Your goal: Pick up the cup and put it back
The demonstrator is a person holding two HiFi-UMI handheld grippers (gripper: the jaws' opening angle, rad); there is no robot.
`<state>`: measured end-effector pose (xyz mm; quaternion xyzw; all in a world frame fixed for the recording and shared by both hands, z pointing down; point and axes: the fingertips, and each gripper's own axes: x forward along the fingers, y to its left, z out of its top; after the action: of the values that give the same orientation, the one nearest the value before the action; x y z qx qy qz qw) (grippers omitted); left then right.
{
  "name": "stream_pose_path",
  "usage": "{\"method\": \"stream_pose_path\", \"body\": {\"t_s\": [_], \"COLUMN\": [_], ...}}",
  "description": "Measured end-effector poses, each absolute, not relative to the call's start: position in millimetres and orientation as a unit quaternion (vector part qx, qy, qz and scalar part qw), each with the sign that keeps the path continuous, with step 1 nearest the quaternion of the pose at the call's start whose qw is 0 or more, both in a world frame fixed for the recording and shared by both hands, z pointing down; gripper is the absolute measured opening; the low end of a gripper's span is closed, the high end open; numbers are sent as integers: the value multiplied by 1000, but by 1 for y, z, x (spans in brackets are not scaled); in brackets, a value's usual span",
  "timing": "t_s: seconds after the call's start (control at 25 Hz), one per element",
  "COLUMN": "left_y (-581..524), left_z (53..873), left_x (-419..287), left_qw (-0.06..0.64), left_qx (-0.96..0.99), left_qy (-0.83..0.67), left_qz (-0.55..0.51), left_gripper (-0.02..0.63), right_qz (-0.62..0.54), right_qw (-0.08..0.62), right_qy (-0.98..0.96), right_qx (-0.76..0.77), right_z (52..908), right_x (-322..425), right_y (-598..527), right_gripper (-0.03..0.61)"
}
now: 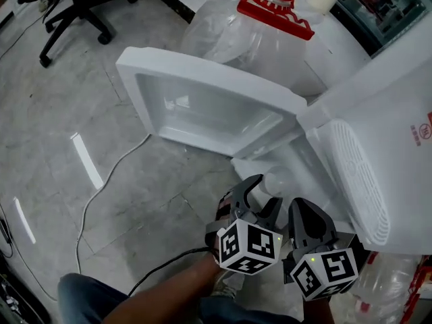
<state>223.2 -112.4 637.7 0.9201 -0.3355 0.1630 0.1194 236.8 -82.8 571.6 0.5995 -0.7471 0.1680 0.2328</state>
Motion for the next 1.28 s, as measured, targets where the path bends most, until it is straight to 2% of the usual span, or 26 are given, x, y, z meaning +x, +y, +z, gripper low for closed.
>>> {"method": "stream_pose_path", "body": {"t_s": [0.64, 1.12, 1.28], "left_y": [-140, -152, -149], "left_z": [734, 764, 769], "left_x": [294, 319, 325], "left_qw": [97, 69, 81], "left_qx": [930, 932, 933], "left_qy": [-300, -284, -272], "left_qz": [189, 215, 223], "left_gripper": [241, 241, 242], "right_qz": [148, 142, 142], "right_qw": [214, 236, 240], "right_qy": [-728, -721, -721], "right_qx": [634, 636, 635], "right_z": [605, 607, 607], "right_x": [268, 276, 279], "right_y": [-105, -112, -109], "right_gripper": [21, 21, 21]}}
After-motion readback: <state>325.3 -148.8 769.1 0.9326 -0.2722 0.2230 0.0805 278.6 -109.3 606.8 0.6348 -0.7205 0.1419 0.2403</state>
